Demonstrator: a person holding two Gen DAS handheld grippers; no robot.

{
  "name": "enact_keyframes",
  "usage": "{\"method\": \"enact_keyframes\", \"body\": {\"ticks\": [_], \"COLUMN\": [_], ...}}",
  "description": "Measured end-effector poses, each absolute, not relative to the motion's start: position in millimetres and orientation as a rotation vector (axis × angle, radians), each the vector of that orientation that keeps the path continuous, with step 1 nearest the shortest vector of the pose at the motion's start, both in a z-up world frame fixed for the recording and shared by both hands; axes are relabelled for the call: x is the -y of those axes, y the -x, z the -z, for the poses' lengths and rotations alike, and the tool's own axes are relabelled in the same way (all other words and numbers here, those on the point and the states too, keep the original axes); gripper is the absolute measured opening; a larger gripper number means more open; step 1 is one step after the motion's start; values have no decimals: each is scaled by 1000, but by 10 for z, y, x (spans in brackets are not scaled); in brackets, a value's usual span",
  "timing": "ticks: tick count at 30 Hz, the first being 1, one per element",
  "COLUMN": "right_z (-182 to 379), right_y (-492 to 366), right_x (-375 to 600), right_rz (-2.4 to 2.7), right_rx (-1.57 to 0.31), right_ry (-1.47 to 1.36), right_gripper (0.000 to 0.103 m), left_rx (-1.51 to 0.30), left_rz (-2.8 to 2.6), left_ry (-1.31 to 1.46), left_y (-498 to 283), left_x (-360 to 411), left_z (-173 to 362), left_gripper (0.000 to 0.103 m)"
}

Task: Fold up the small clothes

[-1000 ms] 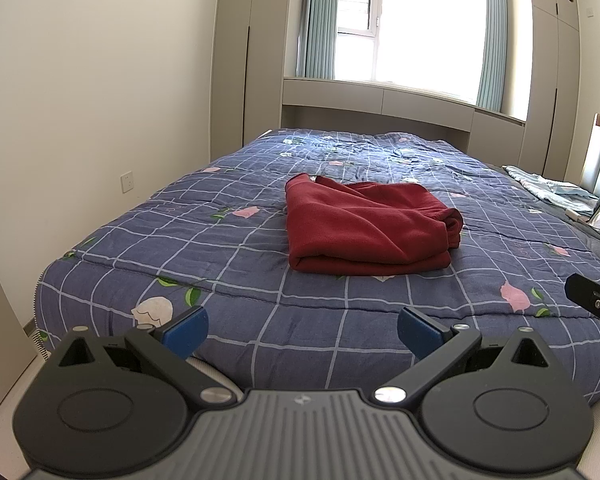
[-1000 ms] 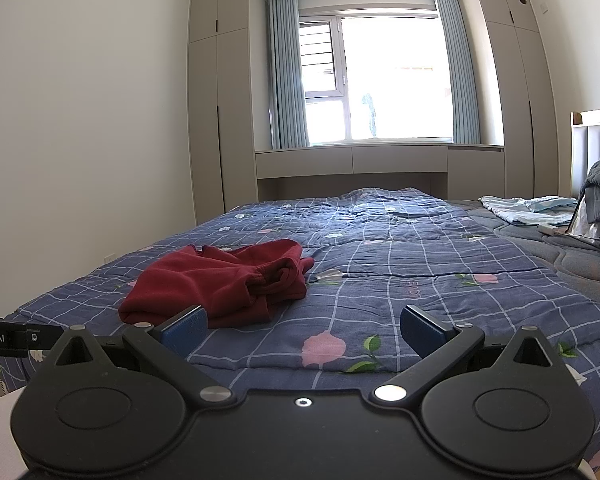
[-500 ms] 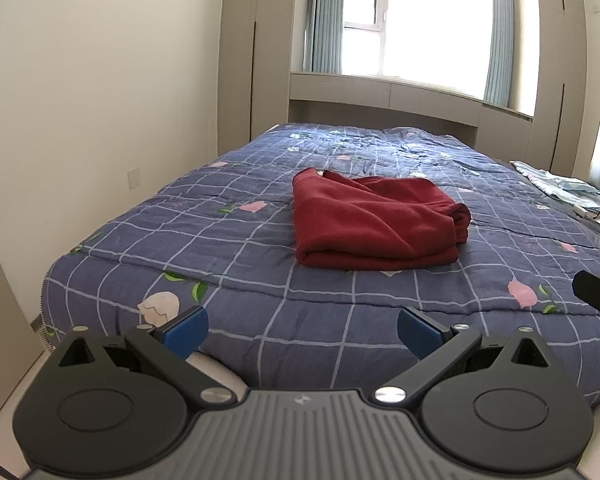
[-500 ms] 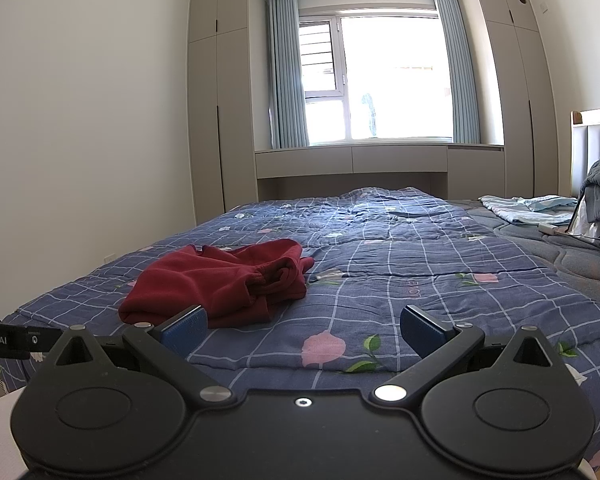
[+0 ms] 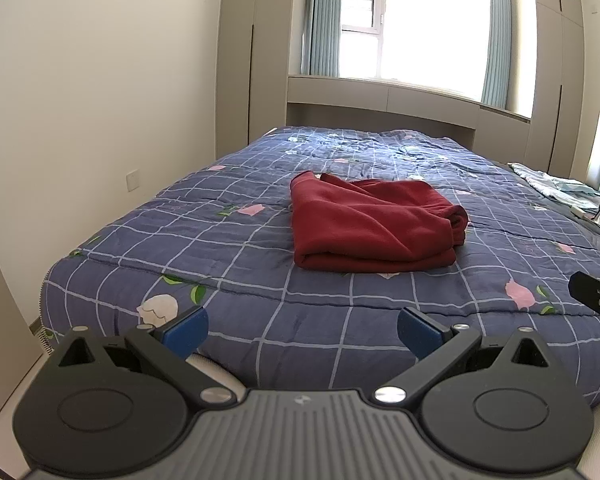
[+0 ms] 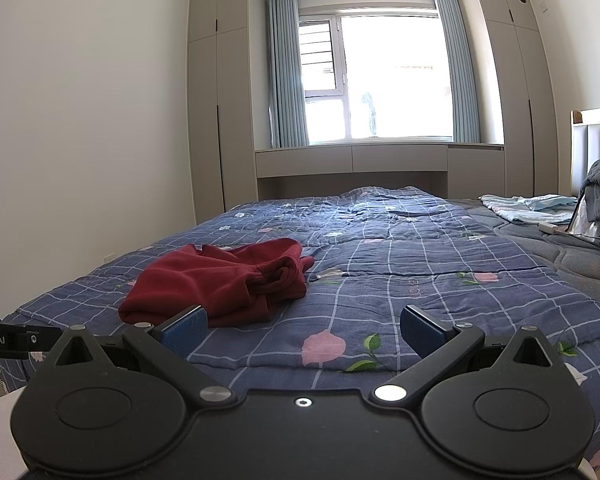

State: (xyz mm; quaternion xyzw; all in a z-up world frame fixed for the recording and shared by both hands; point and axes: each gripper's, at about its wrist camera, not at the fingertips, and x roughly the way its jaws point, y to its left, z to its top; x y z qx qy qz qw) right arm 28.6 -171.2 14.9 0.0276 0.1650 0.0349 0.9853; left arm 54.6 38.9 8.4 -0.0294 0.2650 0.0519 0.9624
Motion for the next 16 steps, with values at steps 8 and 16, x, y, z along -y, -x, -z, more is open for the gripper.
{"method": "enact_keyframes", "body": {"ticks": [8,16], "right_z": [-147,-152], "right_y": [-289,-287], "right_x": [1711,1712], "right_rz": [-70,-70], "right_rx": [-332,-332], "right_ry": [-56,-56], "right_gripper": [102,102], "left_rx": [-533,-533], "left_rz": [-104,-104], "left_ry": [53,52], "left_y": [-540,-538], "left_x": [-368,-365], "left_z": [-84,-83], "left_gripper": [103,103]}}
